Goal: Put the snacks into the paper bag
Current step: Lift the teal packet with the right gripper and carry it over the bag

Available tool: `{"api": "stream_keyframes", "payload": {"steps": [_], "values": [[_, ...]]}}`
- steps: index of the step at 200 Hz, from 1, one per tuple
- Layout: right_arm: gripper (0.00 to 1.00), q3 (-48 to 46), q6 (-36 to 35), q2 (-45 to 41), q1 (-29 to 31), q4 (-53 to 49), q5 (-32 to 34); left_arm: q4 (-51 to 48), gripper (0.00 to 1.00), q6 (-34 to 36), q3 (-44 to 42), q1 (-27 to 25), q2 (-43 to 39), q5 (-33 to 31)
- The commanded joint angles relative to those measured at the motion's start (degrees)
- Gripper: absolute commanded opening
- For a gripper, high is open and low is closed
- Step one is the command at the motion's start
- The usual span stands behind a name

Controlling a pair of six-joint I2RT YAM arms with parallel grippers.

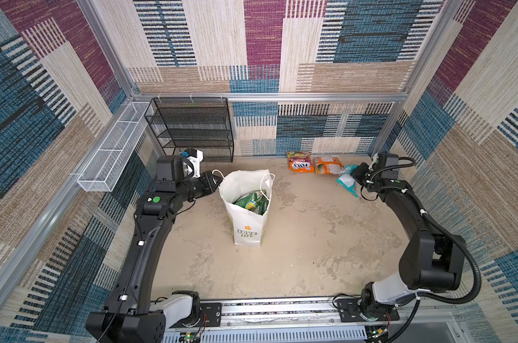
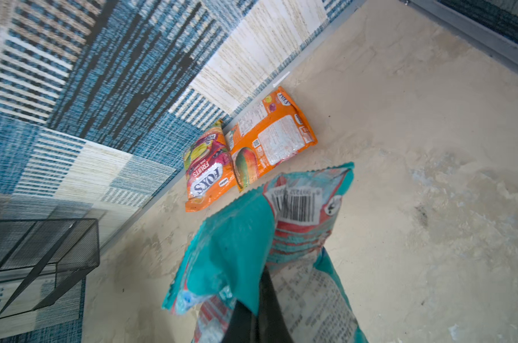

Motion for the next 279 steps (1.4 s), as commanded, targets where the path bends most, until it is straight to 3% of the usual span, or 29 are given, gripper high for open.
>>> {"api": "stream_keyframes", "payload": {"steps": [1, 83, 154, 211, 279], "values": [[0.0, 0.13, 0.81, -2.84, 1.1, 3.27, -1.9, 2.82, 0.01, -0.6, -0.14, 0.09, -0.07, 1.35], [0.0, 6.22, 0.24, -10.59, 9.15, 0.56, -2.27, 2.93, 0.01, -0.69, -0.14, 0.09, -0.37, 1.49], [0.0, 17.96, -1.73, -10.38, 22.16, -2.77, -0.98, 3.32, 0.01, -0.95, -0.44, 0.09, -0.5, 1.84], [0.0, 31.5, -3.61, -2.36, 34.41, -4.17, 0.56, 3.96, 0.0, -1.22, -0.62, 0.03, -0.64, 2.54], [0.0, 48.7, -5.69, 13.89, 47.15, -6.82, -0.17, 4.11, 0.01, -1.22, -0.84, 0.07, -0.13, 2.89]]}}
